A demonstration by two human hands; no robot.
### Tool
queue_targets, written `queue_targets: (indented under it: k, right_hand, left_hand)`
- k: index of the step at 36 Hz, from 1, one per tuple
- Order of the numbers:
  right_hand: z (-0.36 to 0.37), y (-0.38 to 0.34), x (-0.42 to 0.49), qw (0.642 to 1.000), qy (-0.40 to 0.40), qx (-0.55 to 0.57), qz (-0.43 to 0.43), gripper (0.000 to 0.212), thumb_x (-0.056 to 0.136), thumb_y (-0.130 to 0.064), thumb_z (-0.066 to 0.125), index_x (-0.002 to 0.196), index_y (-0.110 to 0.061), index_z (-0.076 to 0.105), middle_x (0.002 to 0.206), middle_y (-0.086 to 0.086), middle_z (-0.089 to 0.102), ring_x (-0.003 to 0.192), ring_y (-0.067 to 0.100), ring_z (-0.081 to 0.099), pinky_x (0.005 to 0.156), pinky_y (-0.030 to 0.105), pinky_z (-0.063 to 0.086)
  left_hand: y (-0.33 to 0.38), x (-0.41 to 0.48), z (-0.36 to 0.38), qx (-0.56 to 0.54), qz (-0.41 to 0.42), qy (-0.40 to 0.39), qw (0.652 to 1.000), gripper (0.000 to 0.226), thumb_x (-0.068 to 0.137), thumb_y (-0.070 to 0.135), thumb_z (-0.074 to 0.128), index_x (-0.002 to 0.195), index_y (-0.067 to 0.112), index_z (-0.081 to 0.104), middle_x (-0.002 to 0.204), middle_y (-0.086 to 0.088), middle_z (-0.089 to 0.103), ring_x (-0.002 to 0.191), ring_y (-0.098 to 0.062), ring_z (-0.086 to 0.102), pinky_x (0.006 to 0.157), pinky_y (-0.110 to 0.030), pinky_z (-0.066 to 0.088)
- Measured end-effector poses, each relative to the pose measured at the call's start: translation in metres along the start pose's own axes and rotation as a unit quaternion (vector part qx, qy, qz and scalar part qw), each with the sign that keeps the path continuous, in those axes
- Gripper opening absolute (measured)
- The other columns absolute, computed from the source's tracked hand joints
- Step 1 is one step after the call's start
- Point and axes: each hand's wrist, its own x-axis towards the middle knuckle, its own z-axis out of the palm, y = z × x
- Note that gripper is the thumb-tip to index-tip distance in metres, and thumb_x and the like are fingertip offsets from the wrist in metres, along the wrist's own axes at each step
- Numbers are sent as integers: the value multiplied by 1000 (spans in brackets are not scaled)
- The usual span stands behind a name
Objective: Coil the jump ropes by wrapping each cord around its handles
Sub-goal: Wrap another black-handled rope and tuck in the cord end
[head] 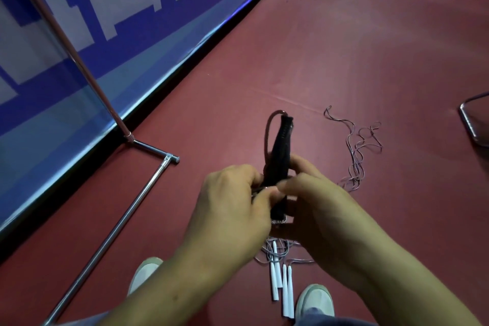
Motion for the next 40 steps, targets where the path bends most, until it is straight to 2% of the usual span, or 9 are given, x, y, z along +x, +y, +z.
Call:
queue_targets:
  k: [2, 6, 10, 15, 21, 26, 32, 36, 40]
  right_hand:
    - [1, 3, 0, 1000, -21, 21, -6, 68, 60, 0, 50, 114, -36, 68, 100, 3, 76, 83, 20, 75, 68, 42, 60]
    - [3, 16, -6, 993, -44, -87, -73, 96, 73, 15, 63, 140, -51, 41, 112, -5, 72, 90, 27, 75, 82, 48, 62]
    - [14, 30, -5, 975, 6, -203, -90, 73, 82, -3, 72, 128, -51, 41, 97, 6, 72, 74, 24, 69, 75, 59, 60]
    - [25, 33, 1, 975, 84, -184, -95, 56, 65, -21, 74, 113, -31, 49, 77, -2, 71, 63, 14, 61, 56, 33, 55]
    - [23, 27, 5, 974, 128, -150, -108, 25, 87, -3, 68, 108, -12, 57, 79, 5, 75, 67, 18, 71, 64, 42, 61]
    - [19, 22, 4, 978, 97, -144, -117, 19, 94, -9, 66, 109, -10, 53, 72, 8, 68, 55, 19, 62, 53, 31, 50]
    - [10, 12, 3, 987, 2, -108, -117, 24, 94, 10, 56, 114, -3, 52, 63, 9, 56, 45, 20, 44, 43, 31, 37]
    - [9, 0, 1, 993, -74, -25, -90, 18, 80, 5, 59, 93, -7, 55, 60, 11, 43, 43, 14, 33, 44, 24, 29]
    - [3, -10, -4, 987, -132, 56, -68, 12, 81, 0, 59, 85, -11, 56, 61, 8, 37, 44, 9, 28, 46, 21, 26]
  left_hand:
    - [3, 4, -5, -43, -44, -1, 998, 16, 83, 31, 78, 74, 19, 72, 64, 7, 72, 63, -9, 71, 62, -34, 59]
    - [8, 6, -13, -136, -109, 1, 985, 18, 86, 22, 79, 72, 14, 74, 58, 4, 70, 48, -4, 65, 43, -17, 47]
    - [8, 4, -10, -157, -118, 10, 980, 14, 84, 23, 80, 74, 14, 75, 64, -1, 73, 58, -12, 71, 47, -25, 53]
    - [11, 3, -9, -193, -124, 5, 973, 8, 83, 12, 81, 77, 13, 75, 59, 2, 71, 48, -7, 66, 46, -17, 47]
    - [10, 4, -10, -268, -142, -14, 953, 14, 85, 9, 78, 75, 3, 71, 56, -8, 66, 40, -16, 57, 41, -22, 45]
    - [12, 6, -16, -358, -177, -67, 914, 19, 84, 3, 75, 70, -3, 64, 50, -11, 56, 33, -13, 45, 36, -17, 36]
    - [5, 14, -25, -396, -206, -128, 885, 25, 61, 25, 80, 67, 9, 62, 61, -10, 49, 50, -15, 37, 48, -27, 31]
    - [4, 14, -28, -436, -190, -154, 866, 35, 66, 22, 77, 88, 2, 60, 66, -13, 54, 56, -16, 41, 51, -23, 35]
    - [2, 14, -31, -463, -158, -171, 855, 24, 73, 15, 77, 83, 1, 61, 84, -21, 48, 59, -19, 41, 54, -23, 38]
